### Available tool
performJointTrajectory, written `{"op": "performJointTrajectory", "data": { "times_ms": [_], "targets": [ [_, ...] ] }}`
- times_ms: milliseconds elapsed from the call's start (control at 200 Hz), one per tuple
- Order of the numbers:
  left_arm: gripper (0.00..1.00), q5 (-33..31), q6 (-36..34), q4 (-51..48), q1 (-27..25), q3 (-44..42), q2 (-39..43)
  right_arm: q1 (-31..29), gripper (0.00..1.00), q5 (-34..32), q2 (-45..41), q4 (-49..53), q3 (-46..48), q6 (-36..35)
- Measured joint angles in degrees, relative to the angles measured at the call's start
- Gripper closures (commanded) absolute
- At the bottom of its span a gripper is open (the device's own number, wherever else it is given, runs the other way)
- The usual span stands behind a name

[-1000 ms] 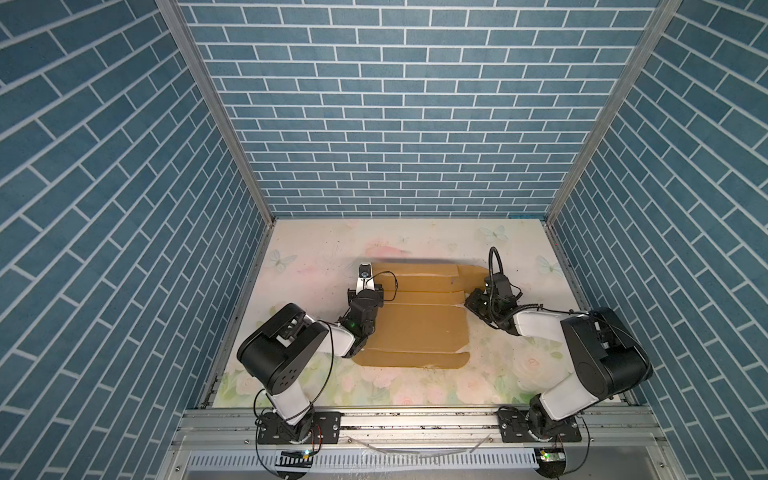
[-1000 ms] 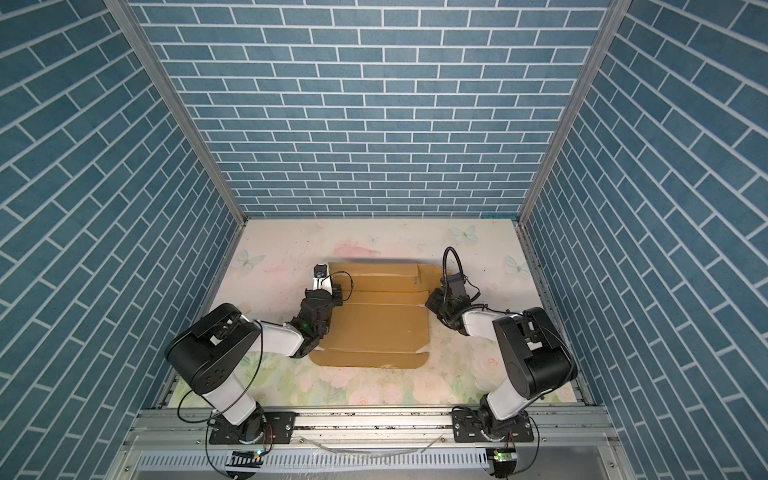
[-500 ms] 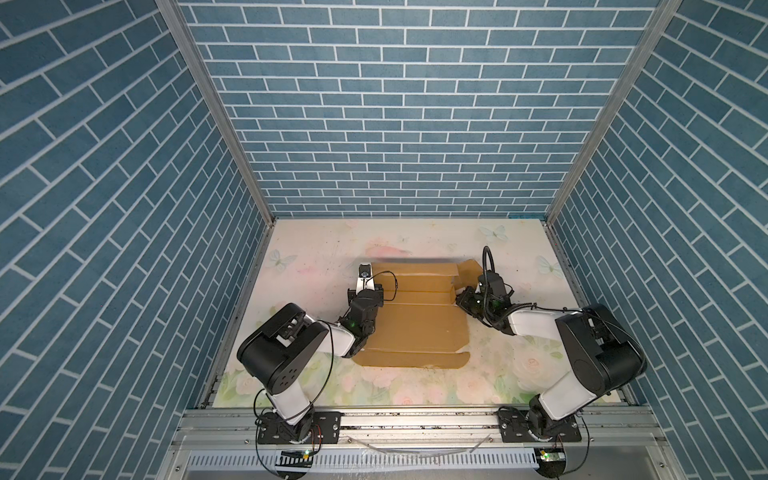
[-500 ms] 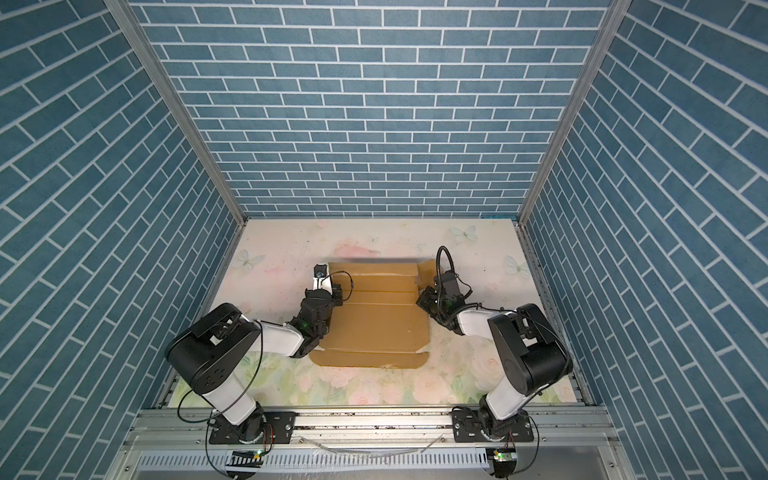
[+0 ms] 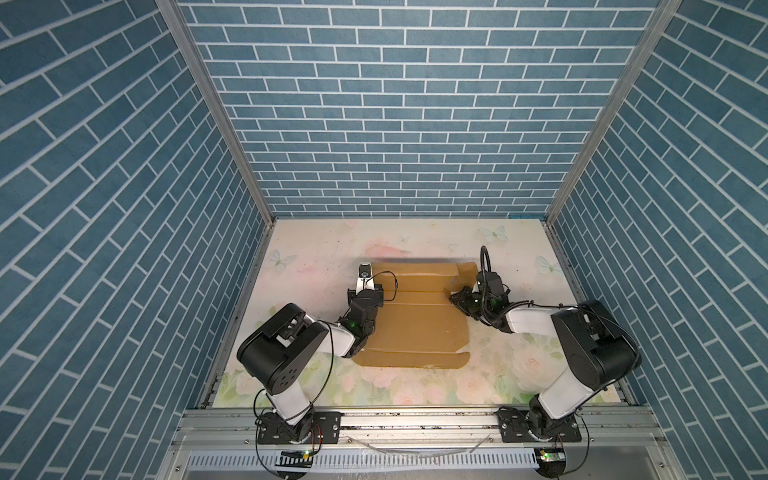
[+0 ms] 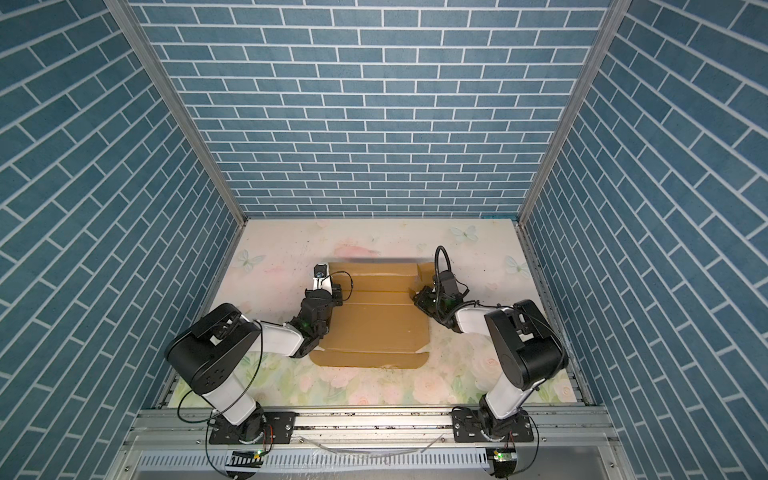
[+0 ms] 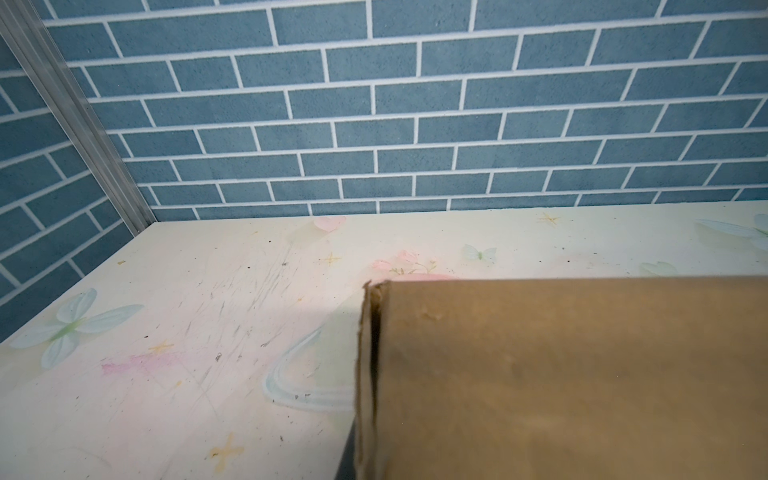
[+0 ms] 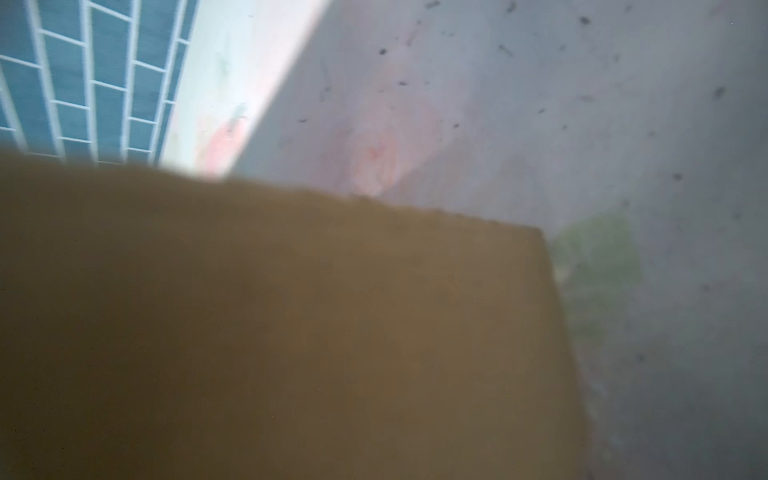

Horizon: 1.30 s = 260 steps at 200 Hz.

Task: Fold the paper box

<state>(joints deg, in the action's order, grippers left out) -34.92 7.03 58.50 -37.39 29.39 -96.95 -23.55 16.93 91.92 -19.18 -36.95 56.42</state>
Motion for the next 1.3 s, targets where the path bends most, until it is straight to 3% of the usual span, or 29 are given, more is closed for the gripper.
{"op": "performJointTrajectory", "data": {
  "times_ms": [295, 400, 500, 605, 730, 995, 1140, 1300],
  "targets": [
    [1.0, 0.83, -0.52, -1.25, 1.07, 0.0, 0.81, 10.25, 0.62, 9.7, -18.43, 20.63, -1.27, -12.76],
    [1.0, 1.77, -0.94, -1.46, 1.6, 0.0, 0.96, 13.07, 0.6, 11.1, -21.73, 31.01, -5.35, -18.8],
    [1.0, 2.62, -1.68, -1.44, 1.77, 0.04, 0.96, 15.34, 0.49, 11.37, -22.88, 39.74, -12.5, -24.68],
    [1.0, 3.5, -2.36, -1.55, 1.9, 0.28, 0.94, 16.76, 0.41, 11.61, -22.47, 44.19, -20.39, -29.14],
    [1.0, 4.39, -2.6, -1.73, 2.08, 0.5, 0.94, 17.14, 0.4, 13.51, -18.51, 45.46, -26.88, -31.71],
    [1.0, 5.35, -2.73, -2.47, 2.19, 1.38, 0.66, 16.72, 0.35, 16.94, -6.01, 46.51, -30.05, -32.83],
    [1.0, 5.55, -2.75, -3.15, 2.23, 1.64, 0.66, 14.45, 0.38, 15.26, -2.97, 49.88, -31.26, -35.78],
    [1.0, 5.64, -2.73, -3.8, 2.23, 2.01, 0.68, 10.99, 0.48, 9.05, -2.84, 53.83, -32.52, -40.3]
  ]
}}
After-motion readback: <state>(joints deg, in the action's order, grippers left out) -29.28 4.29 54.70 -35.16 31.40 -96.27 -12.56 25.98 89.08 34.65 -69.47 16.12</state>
